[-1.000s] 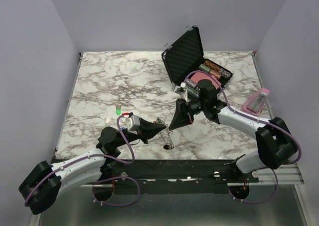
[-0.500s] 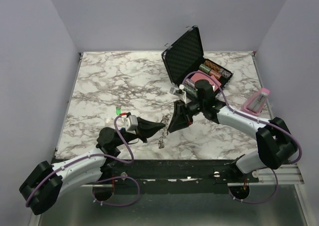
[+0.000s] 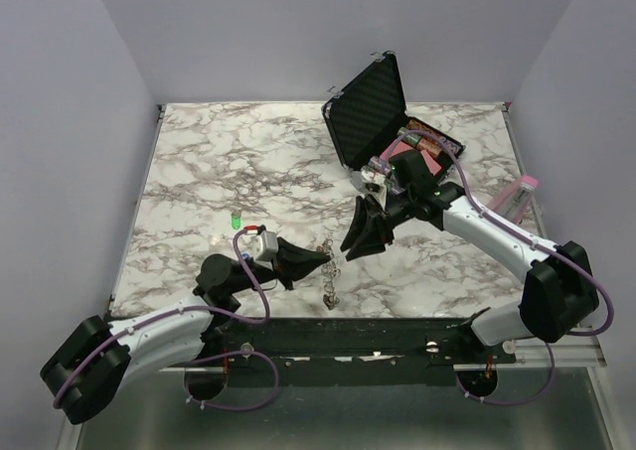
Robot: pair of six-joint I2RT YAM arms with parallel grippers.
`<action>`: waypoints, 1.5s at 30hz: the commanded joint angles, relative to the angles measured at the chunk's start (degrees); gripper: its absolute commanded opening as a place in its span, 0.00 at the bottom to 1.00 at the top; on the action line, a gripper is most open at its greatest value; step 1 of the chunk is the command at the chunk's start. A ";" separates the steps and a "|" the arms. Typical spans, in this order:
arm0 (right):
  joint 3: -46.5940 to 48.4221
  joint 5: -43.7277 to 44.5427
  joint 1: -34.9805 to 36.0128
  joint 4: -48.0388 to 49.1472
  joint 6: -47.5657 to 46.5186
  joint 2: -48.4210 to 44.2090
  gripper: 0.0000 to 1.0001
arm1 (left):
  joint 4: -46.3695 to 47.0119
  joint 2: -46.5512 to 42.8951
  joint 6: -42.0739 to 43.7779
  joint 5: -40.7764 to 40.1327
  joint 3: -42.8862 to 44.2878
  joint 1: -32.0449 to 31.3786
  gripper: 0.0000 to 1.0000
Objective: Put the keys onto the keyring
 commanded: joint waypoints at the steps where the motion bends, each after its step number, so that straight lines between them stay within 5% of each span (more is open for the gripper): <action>1: -0.86 -1.97 0.18 -11.11 -16.77 -0.89 0.41 | 6.76 3.19 -2.99 1.93 1.06 0.13 0.00; 10: -1.38 -0.31 0.71 -9.81 -15.66 -1.25 0.35 | 14.24 11.28 -5.98 1.23 3.79 -0.75 0.00; 29: -1.56 1.72 0.88 -4.88 -9.23 -1.68 0.36 | 15.38 13.92 -6.60 0.26 4.31 -2.51 0.00; 45: -2.00 2.51 1.76 -3.38 -7.29 -1.16 0.23 | 13.27 11.90 -5.37 -3.08 3.70 -2.60 0.00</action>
